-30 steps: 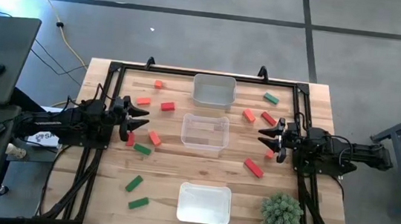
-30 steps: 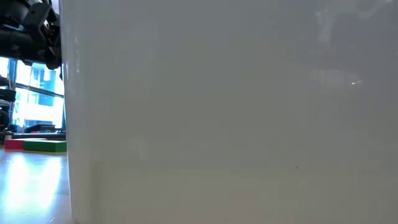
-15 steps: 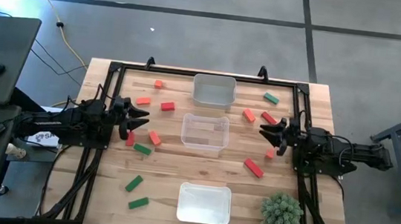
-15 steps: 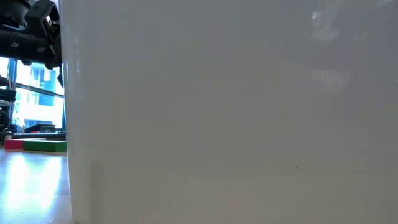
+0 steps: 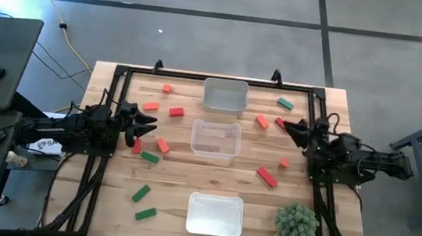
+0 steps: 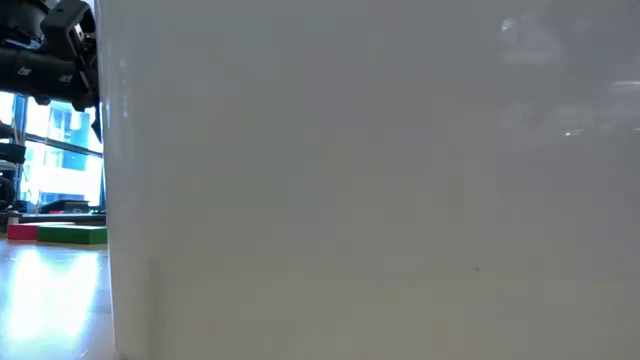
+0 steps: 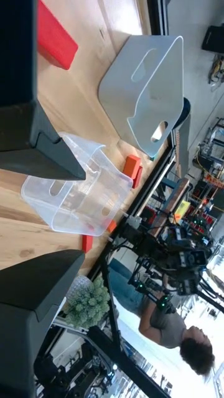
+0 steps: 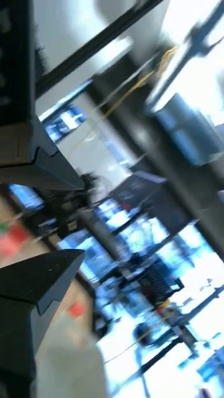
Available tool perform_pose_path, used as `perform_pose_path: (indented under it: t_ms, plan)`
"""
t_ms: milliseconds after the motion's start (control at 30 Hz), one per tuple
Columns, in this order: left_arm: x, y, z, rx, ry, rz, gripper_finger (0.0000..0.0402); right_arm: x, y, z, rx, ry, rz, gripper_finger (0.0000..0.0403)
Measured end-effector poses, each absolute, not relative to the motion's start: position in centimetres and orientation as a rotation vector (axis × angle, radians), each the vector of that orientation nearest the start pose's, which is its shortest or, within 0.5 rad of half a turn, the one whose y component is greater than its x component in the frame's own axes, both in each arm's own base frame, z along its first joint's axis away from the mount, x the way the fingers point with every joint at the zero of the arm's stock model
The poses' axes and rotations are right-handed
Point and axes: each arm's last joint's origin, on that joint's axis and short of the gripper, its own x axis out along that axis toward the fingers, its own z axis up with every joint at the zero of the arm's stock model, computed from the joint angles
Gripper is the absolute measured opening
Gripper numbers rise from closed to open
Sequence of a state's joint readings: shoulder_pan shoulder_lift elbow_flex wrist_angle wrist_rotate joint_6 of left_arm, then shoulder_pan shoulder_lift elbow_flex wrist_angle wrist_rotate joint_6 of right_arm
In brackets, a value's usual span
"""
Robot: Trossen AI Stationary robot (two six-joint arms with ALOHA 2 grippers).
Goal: Sort & place blocks by color
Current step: Put the orange block into the gray bin
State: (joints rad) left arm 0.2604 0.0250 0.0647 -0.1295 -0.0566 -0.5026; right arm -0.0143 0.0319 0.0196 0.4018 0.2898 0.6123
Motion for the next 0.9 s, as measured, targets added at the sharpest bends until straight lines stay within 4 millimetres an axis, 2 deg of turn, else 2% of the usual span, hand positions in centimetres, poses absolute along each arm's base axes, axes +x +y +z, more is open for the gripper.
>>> perform_pose_path:
  t_ms: [200, 400, 533, 667, 900]
  plan:
    - [9.1, 2.6, 17.1, -0.507, 0.009, 0.333, 0.0184, 8.4, -1.0, 21.7, 0.604, -0.604, -0.182, 0.0156]
    - [9.1, 2.6, 17.1, -0.507, 0.009, 0.333, 0.0184, 8.3, -1.2, 21.9, 0.622, -0.624, -0.223, 0.0156]
    - [9.1, 2.6, 17.1, -0.507, 0.009, 0.333, 0.0184, 8.0, -1.2, 23.7, 0.572, -0.607, -0.241, 0.0156]
    - [9.1, 2.6, 17.1, -0.507, 0.009, 0.332, 0.0184, 7.9, -1.2, 26.2, 0.456, -0.500, -0.312, 0.0156]
    - [9.1, 2.6, 17.1, -0.507, 0.009, 0.333, 0.0184, 7.9, -1.6, 29.6, 0.378, -0.204, -0.521, 0.0156]
